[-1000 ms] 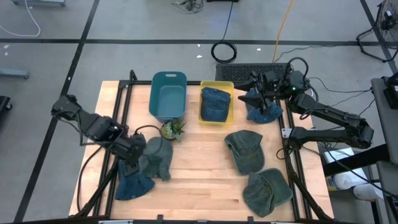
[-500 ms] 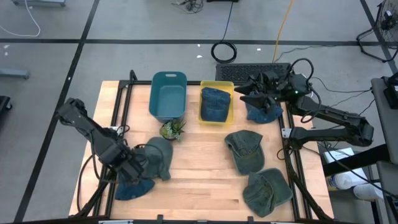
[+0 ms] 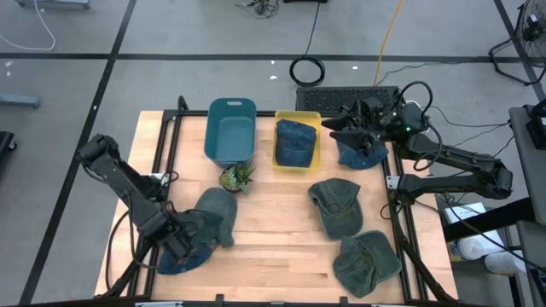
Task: Pick & Place hat
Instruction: Put the bottom blue cap into the yellow bin
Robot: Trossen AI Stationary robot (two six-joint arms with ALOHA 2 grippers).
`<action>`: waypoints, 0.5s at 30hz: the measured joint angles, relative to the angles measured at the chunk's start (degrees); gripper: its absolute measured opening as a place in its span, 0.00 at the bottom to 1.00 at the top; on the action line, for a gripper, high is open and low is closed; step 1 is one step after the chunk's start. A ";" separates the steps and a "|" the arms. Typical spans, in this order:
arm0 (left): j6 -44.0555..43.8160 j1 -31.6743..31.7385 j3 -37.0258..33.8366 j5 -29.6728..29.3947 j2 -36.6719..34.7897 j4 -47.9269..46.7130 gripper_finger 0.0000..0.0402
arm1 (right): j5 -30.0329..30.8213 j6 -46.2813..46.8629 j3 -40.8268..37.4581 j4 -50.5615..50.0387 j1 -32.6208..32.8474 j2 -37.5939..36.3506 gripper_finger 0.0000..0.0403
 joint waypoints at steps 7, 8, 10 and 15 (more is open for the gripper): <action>-1.67 -1.80 -5.59 1.08 0.00 3.37 0.78 | 1.46 -0.41 0.00 0.01 0.00 0.00 0.60; -1.69 -1.87 -6.27 1.56 0.00 4.60 0.78 | 1.55 -0.42 0.00 0.01 0.00 0.00 0.60; -1.72 -2.19 -7.81 2.34 0.00 7.69 0.78 | 1.53 -0.46 0.00 -0.03 0.00 0.00 0.60; -3.62 -3.57 -12.68 2.76 0.00 12.69 0.78 | 1.53 -0.59 0.00 -0.03 0.00 0.00 0.60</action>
